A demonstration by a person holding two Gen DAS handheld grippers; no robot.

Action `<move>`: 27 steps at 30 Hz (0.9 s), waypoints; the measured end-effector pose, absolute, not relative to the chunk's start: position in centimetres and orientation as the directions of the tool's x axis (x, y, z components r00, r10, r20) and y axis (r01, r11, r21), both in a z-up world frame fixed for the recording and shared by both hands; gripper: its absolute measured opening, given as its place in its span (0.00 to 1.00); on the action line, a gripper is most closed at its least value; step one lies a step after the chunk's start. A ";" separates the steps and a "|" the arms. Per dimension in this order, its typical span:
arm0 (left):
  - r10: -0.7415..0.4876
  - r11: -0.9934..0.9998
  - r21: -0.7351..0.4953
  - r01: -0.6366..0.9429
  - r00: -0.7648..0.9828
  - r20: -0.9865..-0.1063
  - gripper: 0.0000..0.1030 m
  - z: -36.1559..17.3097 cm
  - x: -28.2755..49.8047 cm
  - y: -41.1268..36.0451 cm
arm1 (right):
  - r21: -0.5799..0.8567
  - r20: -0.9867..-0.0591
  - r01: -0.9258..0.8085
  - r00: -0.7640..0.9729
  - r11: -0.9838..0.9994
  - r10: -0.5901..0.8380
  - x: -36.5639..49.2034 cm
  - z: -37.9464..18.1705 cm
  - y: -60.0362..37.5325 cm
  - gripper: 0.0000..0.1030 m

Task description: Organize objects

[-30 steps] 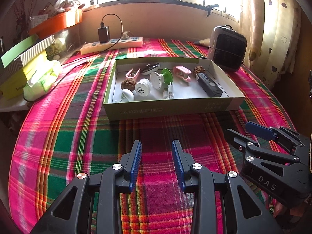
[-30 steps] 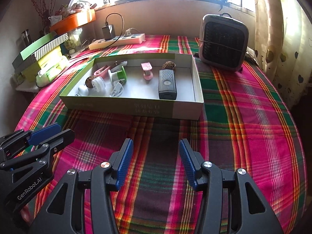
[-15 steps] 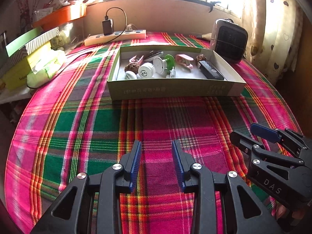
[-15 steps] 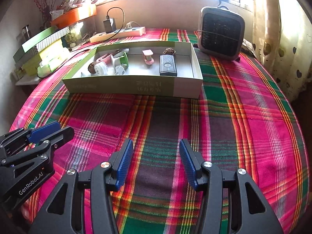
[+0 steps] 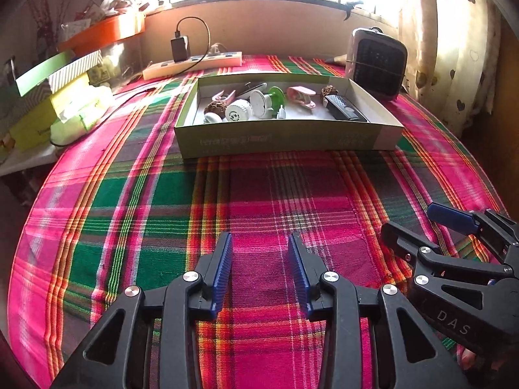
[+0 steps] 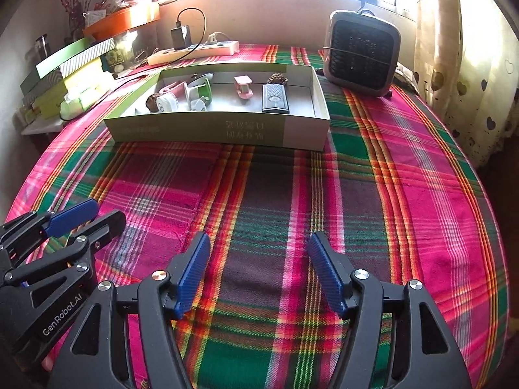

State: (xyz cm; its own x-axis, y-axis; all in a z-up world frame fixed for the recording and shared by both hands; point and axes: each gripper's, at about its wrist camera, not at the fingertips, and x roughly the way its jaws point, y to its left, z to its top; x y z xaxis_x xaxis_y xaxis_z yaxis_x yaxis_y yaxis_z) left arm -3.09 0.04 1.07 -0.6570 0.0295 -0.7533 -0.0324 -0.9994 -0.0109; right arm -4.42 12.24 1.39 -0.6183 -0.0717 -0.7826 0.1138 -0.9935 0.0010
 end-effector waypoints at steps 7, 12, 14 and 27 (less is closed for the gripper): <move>0.022 -0.999 0.000 -0.034 -0.662 -0.750 0.37 1.0 -2.8 0.4 | 0.001 -0.784 0.097 -0.617 -0.995 -0.061 -4.3 1.3 12.4 0.69; 0.016 -0.999 0.008 -0.033 -0.663 -0.748 0.37 1.0 -2.7 0.4 | 0.000 -0.785 0.097 -0.617 -0.995 -0.060 -4.3 1.3 12.4 0.70; 0.017 -0.999 0.007 -0.033 -0.663 -0.748 0.38 1.0 -2.7 0.4 | 0.000 -0.785 0.097 -0.617 -0.995 -0.060 -4.3 1.3 12.4 0.70; 0.017 -0.999 0.007 -0.034 -0.663 -0.748 0.38 1.0 -2.8 0.3 | 0.000 -0.785 0.096 -0.617 -0.995 -0.059 -4.3 1.3 12.3 0.71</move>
State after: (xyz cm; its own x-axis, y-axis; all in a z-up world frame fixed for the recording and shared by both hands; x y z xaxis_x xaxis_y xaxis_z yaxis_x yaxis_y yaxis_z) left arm -2.78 0.34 1.04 -0.6632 0.0174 -0.7482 -0.0336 -0.9994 0.0065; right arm -4.26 12.33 1.26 -0.6172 -0.0592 -0.7846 0.0958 -0.9954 -0.0003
